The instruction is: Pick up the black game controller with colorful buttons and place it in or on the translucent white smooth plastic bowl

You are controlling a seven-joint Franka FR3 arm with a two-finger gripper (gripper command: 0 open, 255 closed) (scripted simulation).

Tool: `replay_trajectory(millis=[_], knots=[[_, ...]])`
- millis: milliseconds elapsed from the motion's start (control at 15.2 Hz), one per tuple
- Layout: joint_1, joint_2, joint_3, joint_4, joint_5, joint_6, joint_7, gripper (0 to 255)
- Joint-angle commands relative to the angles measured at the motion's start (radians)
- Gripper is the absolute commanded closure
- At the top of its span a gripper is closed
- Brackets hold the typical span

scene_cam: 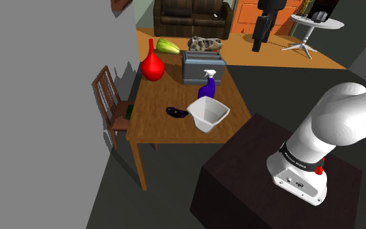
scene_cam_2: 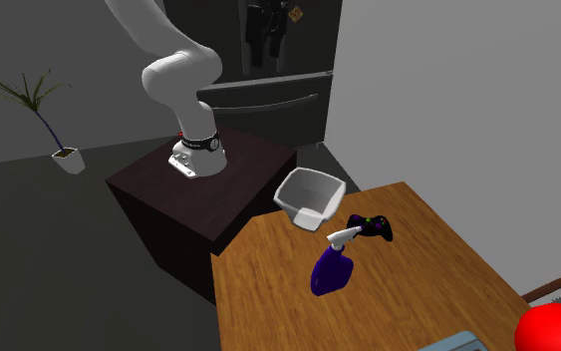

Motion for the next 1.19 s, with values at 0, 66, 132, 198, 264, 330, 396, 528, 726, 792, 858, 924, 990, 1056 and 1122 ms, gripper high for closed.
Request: replay_trajectory(millis=[0,66,132,198,264,330,396,528,726,792,858,924,990,1056,1122], knots=[[0.0,0.0,0.0,0.0,0.0,0.0,0.0,0],[0.002,0.01,0.002,-0.025,0.003,0.039,0.007,0],[0.003,0.021,0.005,-0.048,0.005,0.078,0.013,0],[0.005,0.034,0.008,-0.07,0.007,0.118,0.019,0],[0.007,0.048,0.01,-0.09,0.009,0.158,0.026,0],[0.009,0.065,0.013,-0.109,0.011,0.199,0.032,0],[0.01,0.083,0.015,-0.126,0.013,0.239,0.039,0],[0.014,0.125,0.021,-0.157,0.016,0.322,0.051,0],[0.018,0.201,0.03,-0.191,0.018,0.447,0.071,0],[0.019,0.23,0.033,-0.199,0.018,0.489,0.077,0],[0.02,0.26,0.036,-0.205,0.018,0.531,0.084,0],[0.021,0.292,0.039,-0.21,0.018,0.572,0.091,0],[0.022,0.325,0.042,-0.213,0.017,0.614,0.098,0],[0.022,0.36,0.046,-0.214,0.015,0.654,0.105,0],[0.023,0.396,0.049,-0.214,0.013,0.695,0.113,0]])
